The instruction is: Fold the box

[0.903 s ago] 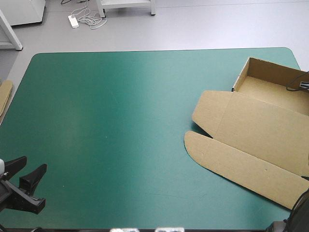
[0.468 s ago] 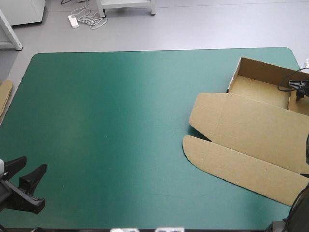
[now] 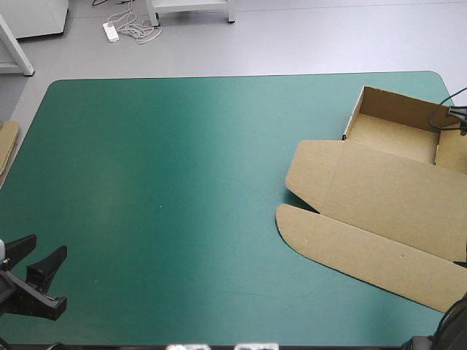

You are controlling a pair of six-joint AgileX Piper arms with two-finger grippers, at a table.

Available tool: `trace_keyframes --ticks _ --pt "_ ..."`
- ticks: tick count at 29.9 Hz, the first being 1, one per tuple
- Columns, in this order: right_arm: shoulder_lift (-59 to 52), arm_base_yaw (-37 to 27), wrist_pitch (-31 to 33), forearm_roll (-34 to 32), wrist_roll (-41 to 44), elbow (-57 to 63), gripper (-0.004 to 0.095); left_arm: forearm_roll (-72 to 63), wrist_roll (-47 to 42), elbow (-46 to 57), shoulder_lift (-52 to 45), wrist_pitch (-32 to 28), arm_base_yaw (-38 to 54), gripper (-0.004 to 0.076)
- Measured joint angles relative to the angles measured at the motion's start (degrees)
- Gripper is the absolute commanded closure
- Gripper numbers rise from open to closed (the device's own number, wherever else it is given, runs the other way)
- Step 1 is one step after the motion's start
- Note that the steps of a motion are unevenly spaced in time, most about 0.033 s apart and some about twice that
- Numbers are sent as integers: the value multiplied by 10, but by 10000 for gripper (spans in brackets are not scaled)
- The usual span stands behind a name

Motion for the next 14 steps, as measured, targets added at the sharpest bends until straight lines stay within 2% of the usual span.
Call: trace_keyframes --ticks 4,6,10,14 --pt "-60 11 15 52 -3 0 450 30 0 0 0 0 0 356" --pt "-95 39 18 66 -11 0 479 48 -5 0 0 0 0 356" --pt "-150 141 21 60 -22 1 489 75 -14 0 0 -1 0 356" --pt "-213 268 17 17 -17 31 498 106 -33 0 0 -1 0 356"
